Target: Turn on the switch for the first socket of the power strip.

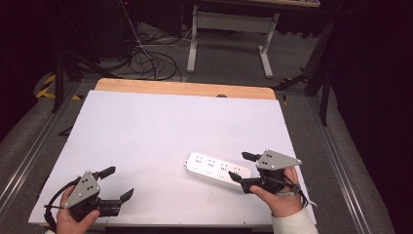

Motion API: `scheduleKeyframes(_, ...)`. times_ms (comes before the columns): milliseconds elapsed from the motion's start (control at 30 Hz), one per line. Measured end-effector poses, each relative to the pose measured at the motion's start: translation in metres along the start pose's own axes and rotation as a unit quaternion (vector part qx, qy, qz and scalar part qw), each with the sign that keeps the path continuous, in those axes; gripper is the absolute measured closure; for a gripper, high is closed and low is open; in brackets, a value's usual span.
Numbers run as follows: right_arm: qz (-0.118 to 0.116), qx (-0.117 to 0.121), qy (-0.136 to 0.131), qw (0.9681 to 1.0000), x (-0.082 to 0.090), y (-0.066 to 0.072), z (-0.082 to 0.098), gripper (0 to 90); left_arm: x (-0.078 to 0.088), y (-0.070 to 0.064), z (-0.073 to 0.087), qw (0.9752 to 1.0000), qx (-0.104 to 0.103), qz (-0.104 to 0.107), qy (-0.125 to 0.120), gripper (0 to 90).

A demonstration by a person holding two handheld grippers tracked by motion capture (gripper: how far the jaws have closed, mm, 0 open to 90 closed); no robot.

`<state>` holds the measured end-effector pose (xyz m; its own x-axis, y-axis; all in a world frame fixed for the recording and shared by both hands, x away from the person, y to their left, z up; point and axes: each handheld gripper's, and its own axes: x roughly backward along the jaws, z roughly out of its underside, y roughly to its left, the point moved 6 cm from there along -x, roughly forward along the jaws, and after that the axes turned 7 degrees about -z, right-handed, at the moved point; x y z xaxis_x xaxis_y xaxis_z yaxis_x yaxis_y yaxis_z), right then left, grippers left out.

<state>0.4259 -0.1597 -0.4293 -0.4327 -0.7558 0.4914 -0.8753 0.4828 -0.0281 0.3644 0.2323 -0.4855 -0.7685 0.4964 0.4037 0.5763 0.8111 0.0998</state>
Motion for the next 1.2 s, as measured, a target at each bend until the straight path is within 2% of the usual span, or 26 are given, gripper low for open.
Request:
scheduleKeyframes(67, -0.007, -0.009, -0.017, 0.9998, 0.006, -0.001, 0.003, 22.0, 0.0, 0.0, 0.0, 1.0, 0.001, 0.0, -0.001, 11.5)
scheduleKeyframes(200, -0.007, -0.017, -0.028, 0.9995, 0.014, -0.004, 0.013, 19.0, 0.0, 0.0, 0.0, 1.0, 0.0, 0.0, 0.0, 11.4)
scheduleKeyframes(367, -0.002, -0.035, -0.034, 0.9988, 0.019, -0.01, 0.028, 15.3, 0.0, -0.001, 0.0, 1.0, 0.001, 0.001, 0.0, 11.2)
scheduleKeyframes(633, -0.007, -0.048, -0.047, 0.9977, 0.021, -0.015, 0.049, 13.1, 0.001, -0.001, 0.0, 1.0, 0.002, 0.004, -0.002, 10.9)
scheduleKeyframes(867, -0.012, -0.066, -0.043, 0.9968, 0.017, -0.024, 0.073, 12.1, 0.001, -0.001, -0.001, 1.0, 0.001, 0.004, -0.005, 10.9)
scheduleKeyframes(1133, -0.01, -0.066, -0.031, 0.9973, 0.014, -0.027, 0.089, 11.8, 0.002, 0.0, -0.001, 1.0, -0.001, 0.005, -0.006, 10.8)
scheduleKeyframes(1200, -0.011, -0.066, -0.03, 0.9973, 0.013, -0.027, 0.09, 11.8, 0.002, -0.001, -0.001, 1.0, 0.004, 0.006, -0.007, 10.7)
